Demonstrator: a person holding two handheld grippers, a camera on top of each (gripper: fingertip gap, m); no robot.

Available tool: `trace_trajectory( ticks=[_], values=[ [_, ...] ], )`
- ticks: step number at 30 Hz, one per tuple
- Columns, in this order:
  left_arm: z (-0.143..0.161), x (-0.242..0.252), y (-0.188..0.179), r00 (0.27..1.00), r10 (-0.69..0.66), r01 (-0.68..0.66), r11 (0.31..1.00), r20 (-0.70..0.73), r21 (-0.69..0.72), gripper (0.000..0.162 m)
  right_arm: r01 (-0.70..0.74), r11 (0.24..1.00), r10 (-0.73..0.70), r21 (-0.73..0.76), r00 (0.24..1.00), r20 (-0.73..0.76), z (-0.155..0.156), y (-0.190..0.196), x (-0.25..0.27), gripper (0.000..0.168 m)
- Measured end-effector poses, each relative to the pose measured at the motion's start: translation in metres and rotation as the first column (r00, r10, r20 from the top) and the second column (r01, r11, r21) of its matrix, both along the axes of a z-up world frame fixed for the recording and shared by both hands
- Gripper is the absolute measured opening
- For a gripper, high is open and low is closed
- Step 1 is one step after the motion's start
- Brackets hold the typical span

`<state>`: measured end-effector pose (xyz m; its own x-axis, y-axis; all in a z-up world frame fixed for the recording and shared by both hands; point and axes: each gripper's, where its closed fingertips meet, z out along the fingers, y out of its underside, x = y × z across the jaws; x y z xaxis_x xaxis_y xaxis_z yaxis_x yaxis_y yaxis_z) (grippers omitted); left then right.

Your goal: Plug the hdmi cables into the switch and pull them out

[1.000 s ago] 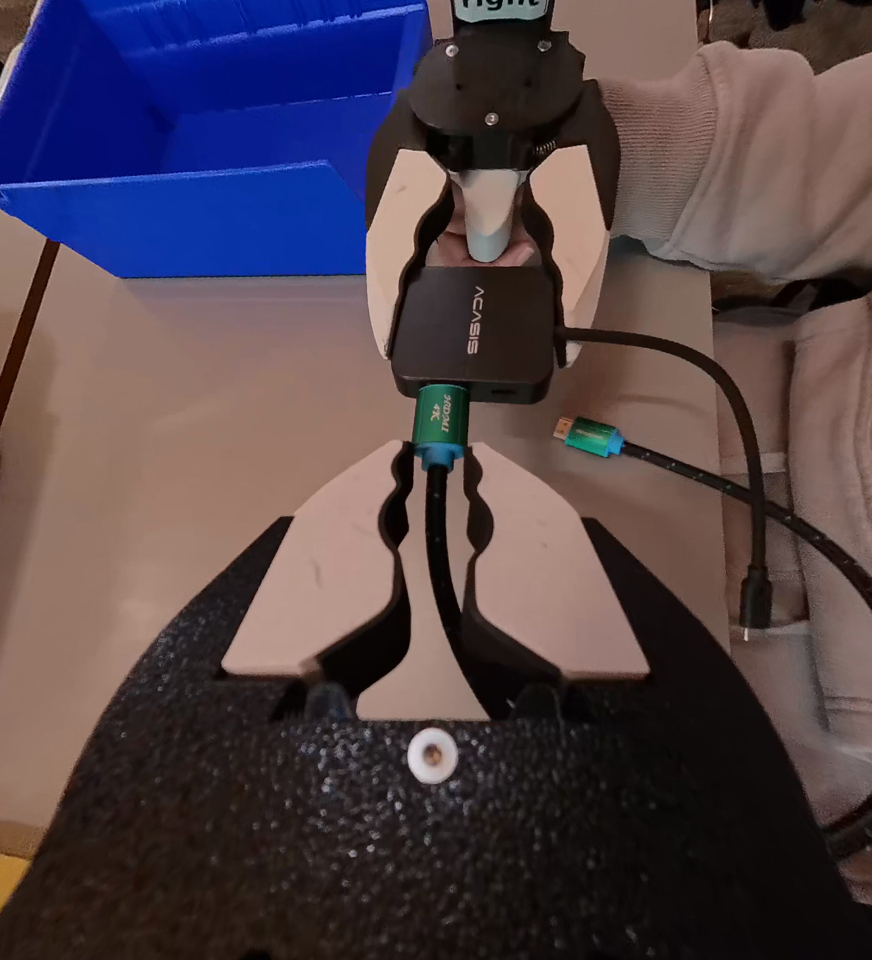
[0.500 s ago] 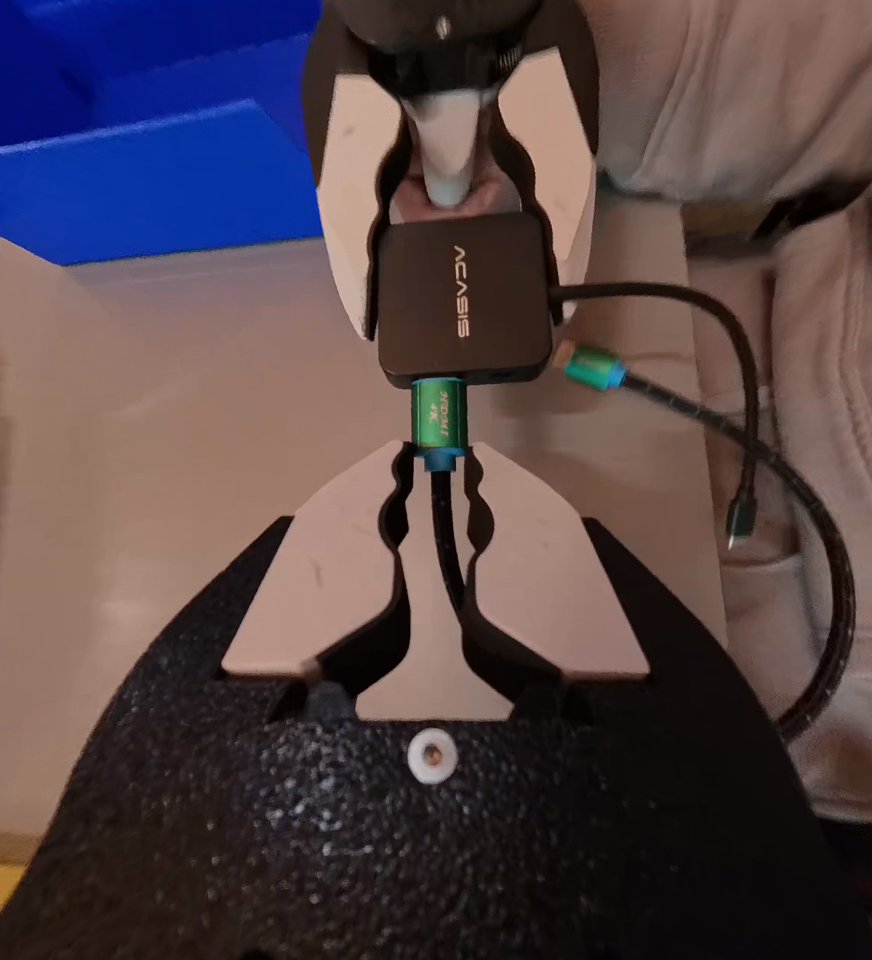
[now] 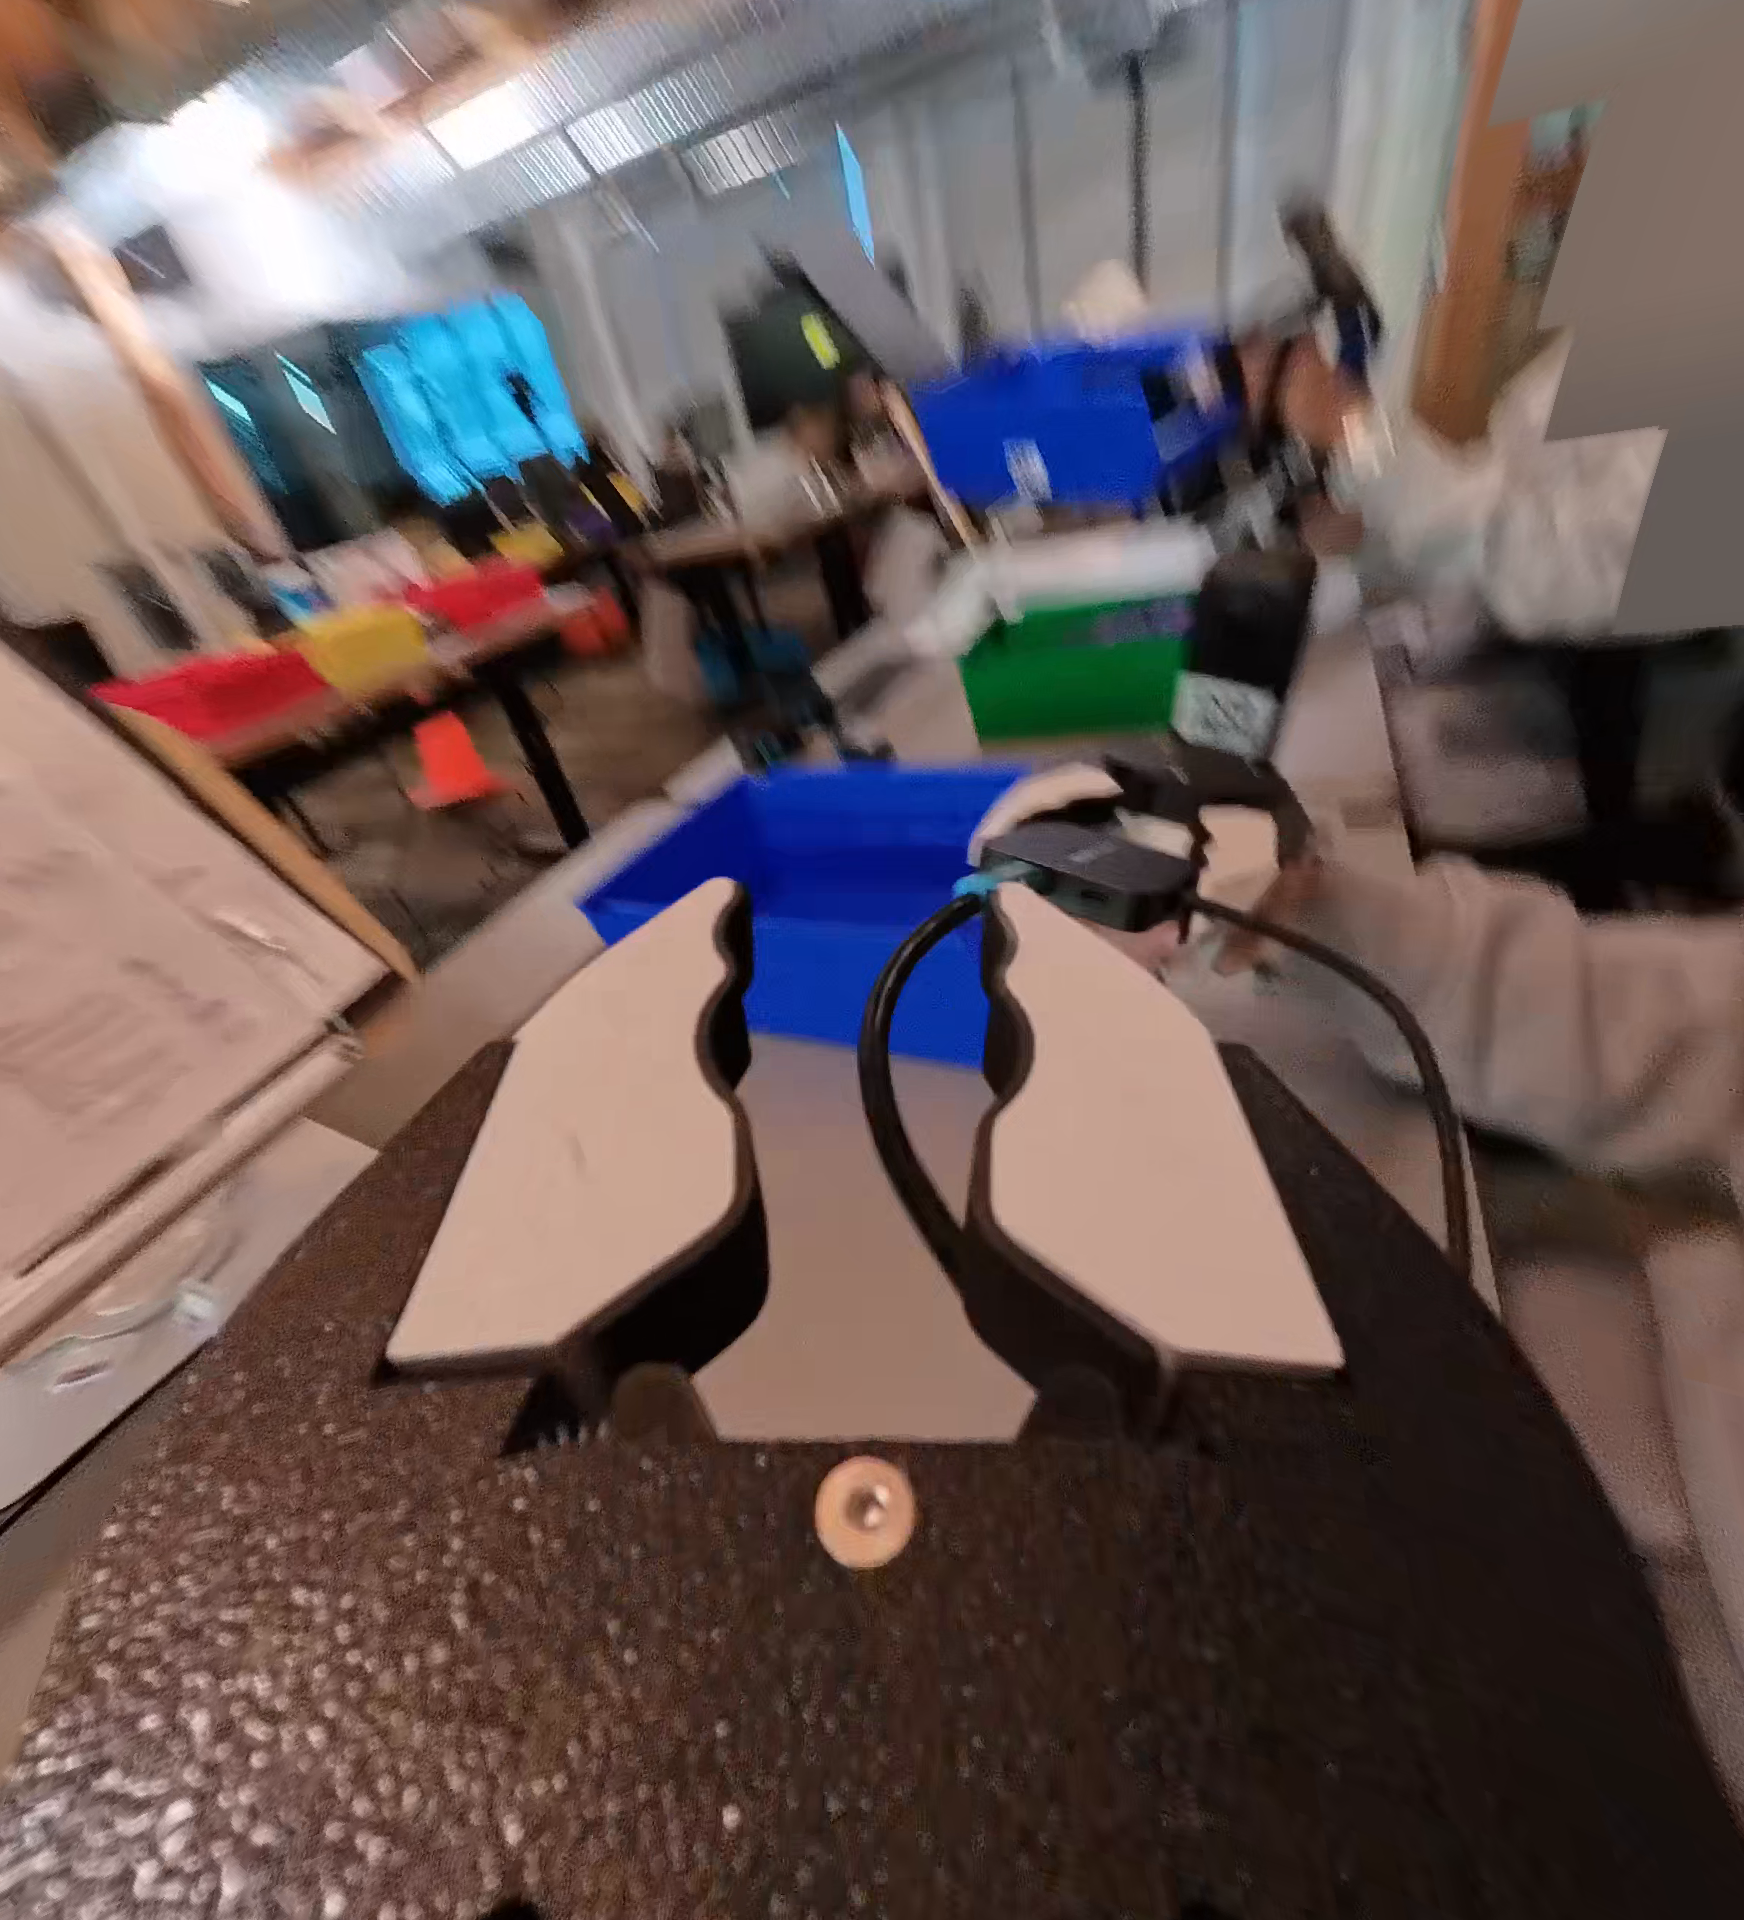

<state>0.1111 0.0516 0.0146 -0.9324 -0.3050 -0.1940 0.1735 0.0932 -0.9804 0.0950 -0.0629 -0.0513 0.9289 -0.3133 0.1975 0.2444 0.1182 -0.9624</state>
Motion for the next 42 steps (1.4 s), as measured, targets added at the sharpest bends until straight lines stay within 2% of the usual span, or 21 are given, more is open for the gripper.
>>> trace_trajectory(
  ticks=[3, 6, 9, 11, 12, 14, 16, 19, 23, 25, 27, 29, 31, 33, 35, 37, 38, 40, 42],
  values=[
    [0.021, 0.012, 0.043, 0.996, 0.089, -0.091, 0.975, -0.023, -0.205, 0.044, 0.23, 0.973, -0.231, 0.031, 0.972, 0.042, 0.032, -0.052, 0.013, 0.073],
    [0.006, 0.012, 0.069, 0.991, 0.105, -0.125, 0.956, -0.088, -0.265, 0.049, 0.512, 0.854, -0.519, 0.095, 0.851, 0.077, 0.063, -0.117, 0.031, 0.072],
    [-0.038, 0.013, 0.077, 0.982, 0.123, -0.144, 0.978, -0.145, -0.149, 0.049, 0.778, 0.627, -0.77, 0.03, 0.615, 0.169, 0.081, -0.181, 0.057, 0.073],
    [-0.063, 0.009, 0.077, 0.978, 0.118, -0.134, 0.987, -0.171, -0.085, 0.05, 0.891, 0.446, -0.855, -0.087, 0.452, 0.255, 0.084, -0.215, 0.077, 0.073],
    [-0.072, 0.008, 0.076, 0.977, 0.114, -0.128, 0.99, -0.178, -0.065, 0.05, 0.918, 0.367, -0.869, -0.148, 0.396, 0.297, 0.081, -0.227, 0.088, 0.073],
    [-0.085, 0.007, 0.075, 0.975, 0.118, -0.129, 0.99, -0.186, -0.048, 0.05, 0.928, 0.254, -0.889, -0.273, 0.336, 0.313, 0.067, -0.245, 0.111, 0.073],
    [-0.095, 0.008, 0.074, 0.97, 0.105, -0.117, 0.992, -0.22, -0.04, 0.048, 0.879, 0.198, -0.918, -0.433, 0.321, 0.234, 0.035, -0.256, 0.131, 0.073],
    [-0.106, 0.009, 0.071, 0.959, 0.086, -0.104, 0.993, -0.27, -0.052, 0.049, 0.831, 0.139, -0.947, -0.538, 0.271, 0.174, -0.004, -0.259, 0.151, 0.072],
    [-0.119, 0.006, 0.071, 0.949, 0.08, -0.089, 0.996, -0.305, -0.014, 0.051, 0.738, 0.038, -0.964, -0.674, 0.205, 0.17, -0.052, -0.261, 0.16, 0.073],
    [-0.124, 0.004, 0.073, 0.95, 0.09, -0.084, 0.996, -0.3, 0.033, 0.052, 0.653, -0.031, -0.95, -0.757, 0.217, 0.226, -0.076, -0.264, 0.161, 0.074],
    [-0.129, 0.004, 0.077, 0.952, 0.109, -0.089, 0.993, -0.287, 0.08, 0.053, 0.56, -0.086, -0.915, -0.824, 0.283, 0.288, -0.095, -0.262, 0.157, 0.075],
    [-0.134, 0.006, 0.081, 0.95, 0.14, -0.109, 0.986, -0.279, 0.125, 0.054, 0.574, -0.152, -0.898, -0.805, 0.26, 0.355, -0.091, -0.267, 0.157, 0.08],
    [-0.137, 0.011, 0.086, 0.945, 0.175, -0.136, 0.979, -0.278, 0.154, 0.057, 0.615, -0.118, -0.928, -0.779, 0.21, 0.307, -0.08, -0.264, 0.154, 0.086],
    [-0.137, 0.017, 0.092, 0.938, 0.212, -0.17, 0.971, -0.274, 0.169, 0.058, 0.687, -0.018, -0.958, -0.727, 0.197, 0.21, -0.064, -0.249, 0.15, 0.092],
    [-0.129, 0.027, 0.103, 0.932, 0.268, -0.229, 0.957, -0.243, 0.178, 0.058, 0.752, 0.163, -0.958, -0.638, 0.275, 0.08, -0.049, -0.213, 0.146, 0.095],
    [-0.116, 0.04, 0.12, 0.919, 0.331, -0.296, 0.938, -0.216, 0.18, 0.058, 0.76, 0.378, -0.91, -0.529, 0.41, -0.06, -0.037, -0.169, 0.138, 0.093],
    [-0.11, 0.048, 0.129, 0.907, 0.368, -0.333, 0.924, -0.206, 0.186, 0.058, 0.755, 0.457, -0.88, -0.47, 0.462, -0.113, -0.032, -0.151, 0.134, 0.091],
    [-0.099, 0.07, 0.153, 0.864, 0.471, -0.432, 0.876, -0.181, 0.216, 0.056, 0.735, 0.571, -0.819, -0.365, 0.543, -0.186, -0.024, -0.119, 0.128, 0.09],
    [-0.088, 0.095, 0.18, 0.81, 0.572, -0.53, 0.809, -0.131, 0.255, 0.054, 0.713, 0.63, -0.776, -0.308, 0.593, -0.214, -0.022, -0.096, 0.124, 0.087]
  ],
)
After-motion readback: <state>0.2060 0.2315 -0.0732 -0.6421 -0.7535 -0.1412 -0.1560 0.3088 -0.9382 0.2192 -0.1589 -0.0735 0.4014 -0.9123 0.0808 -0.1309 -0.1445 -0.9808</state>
